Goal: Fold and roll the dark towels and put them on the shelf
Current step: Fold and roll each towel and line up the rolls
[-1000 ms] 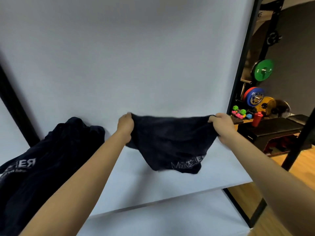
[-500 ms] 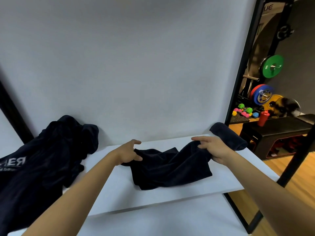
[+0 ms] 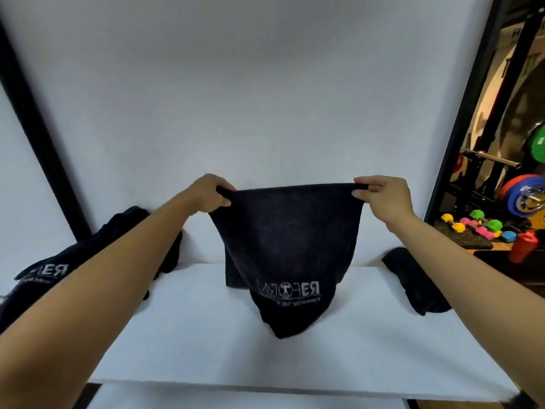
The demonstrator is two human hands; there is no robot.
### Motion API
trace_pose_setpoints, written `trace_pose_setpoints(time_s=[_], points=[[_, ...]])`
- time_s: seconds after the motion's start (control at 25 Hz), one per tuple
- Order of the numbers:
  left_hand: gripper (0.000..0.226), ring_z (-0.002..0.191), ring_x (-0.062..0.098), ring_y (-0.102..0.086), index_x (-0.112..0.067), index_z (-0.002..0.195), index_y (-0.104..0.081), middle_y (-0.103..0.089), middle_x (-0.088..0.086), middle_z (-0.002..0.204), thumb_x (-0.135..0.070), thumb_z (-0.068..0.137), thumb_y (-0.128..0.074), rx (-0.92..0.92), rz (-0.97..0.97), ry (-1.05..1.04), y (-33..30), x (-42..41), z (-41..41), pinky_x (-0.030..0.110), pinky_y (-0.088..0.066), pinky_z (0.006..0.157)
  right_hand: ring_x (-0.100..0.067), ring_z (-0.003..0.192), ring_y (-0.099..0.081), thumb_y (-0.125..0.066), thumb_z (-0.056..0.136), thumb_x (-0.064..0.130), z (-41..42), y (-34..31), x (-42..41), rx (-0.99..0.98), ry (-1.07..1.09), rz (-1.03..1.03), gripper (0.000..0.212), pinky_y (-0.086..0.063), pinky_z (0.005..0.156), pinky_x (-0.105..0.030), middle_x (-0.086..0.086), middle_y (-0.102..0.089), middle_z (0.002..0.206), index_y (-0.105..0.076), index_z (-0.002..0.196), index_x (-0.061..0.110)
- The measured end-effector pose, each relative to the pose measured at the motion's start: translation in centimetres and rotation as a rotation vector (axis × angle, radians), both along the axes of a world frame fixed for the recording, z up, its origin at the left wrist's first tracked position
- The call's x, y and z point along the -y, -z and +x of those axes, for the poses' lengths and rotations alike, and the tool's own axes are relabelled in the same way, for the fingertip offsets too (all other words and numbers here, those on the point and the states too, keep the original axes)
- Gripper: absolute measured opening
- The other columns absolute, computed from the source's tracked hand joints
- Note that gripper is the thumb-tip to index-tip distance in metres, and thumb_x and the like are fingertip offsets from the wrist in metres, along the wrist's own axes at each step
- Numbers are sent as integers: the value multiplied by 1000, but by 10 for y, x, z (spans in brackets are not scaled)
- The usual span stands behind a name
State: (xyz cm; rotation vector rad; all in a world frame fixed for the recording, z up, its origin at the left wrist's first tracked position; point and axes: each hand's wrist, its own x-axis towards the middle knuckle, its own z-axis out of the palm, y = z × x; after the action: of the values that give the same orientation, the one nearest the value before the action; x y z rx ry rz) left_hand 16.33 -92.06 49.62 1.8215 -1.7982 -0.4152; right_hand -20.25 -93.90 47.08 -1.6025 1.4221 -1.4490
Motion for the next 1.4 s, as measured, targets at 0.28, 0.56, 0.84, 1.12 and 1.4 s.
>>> trace_pose_setpoints(time_s=[0.28,0.56,0.84,1.12,1.4], points=[[20,89,6,-61,-19,106,-73,-69,-11,96,-10,92,-64,-144,-568,-66,-32,-53,-12,0,-39,73,-11,93,-67,-72,85,14,-12,-30,-32,36,84,-252,13,-51,89,-25,12,-71,89,-74,92,25],[15,63,6,-60,-24,74,-75,-67,-14,69,-23,68,-89,-123,-115,-86,141,-163,12,11,-38,52,-28,88,-65,-71,87,10,-11,113,-128,-257,-8,212,12,-47,68,-26,-11,-71,90,-70,84,22],[32,83,3,-57,-24,66,-66,-63,-9,93,-34,55,-95,-119,97,94,208,-225,39,14,-38,70,-22,76,-69,-66,91,11,-8,176,-214,-322,-13,395,4,-46,62,-28,-2,-67,98,-66,90,15],[13,58,19,-70,-11,88,-65,-72,4,87,-23,89,-72,-350,111,37,169,-165,40,28,-50,55,-33,70,-73,-62,92,-1,-1,137,-167,38,-22,411,12,-60,61,-34,-21,-70,88,-63,104,-1],[49,102,26,-65,-14,133,-48,-55,7,131,-26,91,-69,-383,-8,-290,187,-43,13,39,-53,92,-30,90,-68,-64,92,4,37,126,-25,-40,40,328,42,-58,79,-35,-13,-56,123,-55,132,6]])
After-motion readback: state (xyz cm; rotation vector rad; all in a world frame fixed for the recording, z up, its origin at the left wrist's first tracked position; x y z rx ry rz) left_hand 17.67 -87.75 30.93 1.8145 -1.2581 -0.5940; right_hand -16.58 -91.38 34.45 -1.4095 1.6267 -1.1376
